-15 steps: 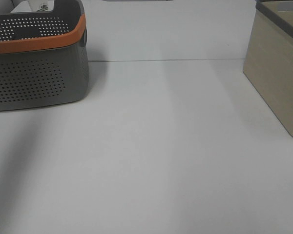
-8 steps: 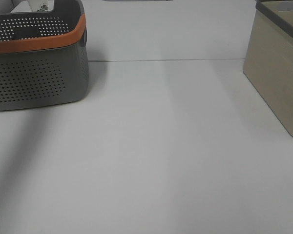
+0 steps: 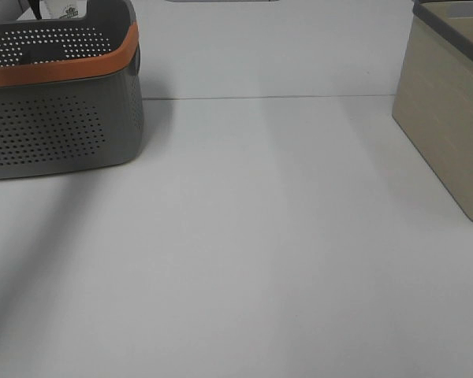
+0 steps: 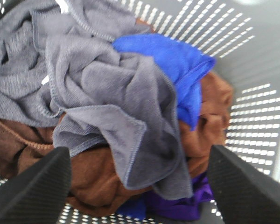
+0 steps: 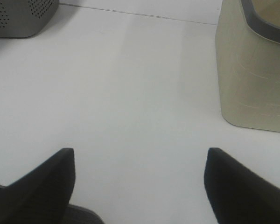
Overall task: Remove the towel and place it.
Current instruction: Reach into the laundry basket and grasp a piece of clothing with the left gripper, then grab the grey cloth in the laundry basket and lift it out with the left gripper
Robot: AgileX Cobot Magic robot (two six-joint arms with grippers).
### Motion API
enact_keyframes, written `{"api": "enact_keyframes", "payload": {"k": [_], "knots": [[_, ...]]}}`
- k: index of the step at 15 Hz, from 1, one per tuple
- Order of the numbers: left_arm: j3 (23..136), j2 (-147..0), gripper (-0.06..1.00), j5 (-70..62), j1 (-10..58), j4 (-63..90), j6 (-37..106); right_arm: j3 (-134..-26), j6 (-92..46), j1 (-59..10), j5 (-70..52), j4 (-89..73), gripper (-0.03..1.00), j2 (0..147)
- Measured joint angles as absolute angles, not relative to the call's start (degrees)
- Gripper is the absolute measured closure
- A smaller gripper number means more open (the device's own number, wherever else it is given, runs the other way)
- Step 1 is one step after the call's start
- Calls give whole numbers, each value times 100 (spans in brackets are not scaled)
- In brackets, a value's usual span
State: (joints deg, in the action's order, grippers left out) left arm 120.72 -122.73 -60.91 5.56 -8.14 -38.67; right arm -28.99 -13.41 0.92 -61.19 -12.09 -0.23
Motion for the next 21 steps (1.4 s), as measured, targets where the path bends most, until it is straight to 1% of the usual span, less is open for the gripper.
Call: {"api": "enact_keyframes", "payload": {"k": [4, 8, 11, 17, 21], "knots": [[12193, -12651, 19, -6532, 550, -1066, -3965, -2899, -1341, 92, -6119, -1203, 22, -23], [12198, -12811, 19, -6240, 550, -1071, -4240, -2899, -1341, 92, -6119, -1203, 22, -23], [12198, -12989, 22, -6108, 550, -1060, -4263, -2899, -1341, 92, -6119, -1203, 22, -23], [12204, -13126, 22, -5804, 550, -1467, -4400, -2899, -1335, 92, -6119, -1203, 22, -23], [12204, -13338, 29, -5724, 550, -1197, -4400, -2899, -1335, 92, -6119, -1203, 22, -23]]}}
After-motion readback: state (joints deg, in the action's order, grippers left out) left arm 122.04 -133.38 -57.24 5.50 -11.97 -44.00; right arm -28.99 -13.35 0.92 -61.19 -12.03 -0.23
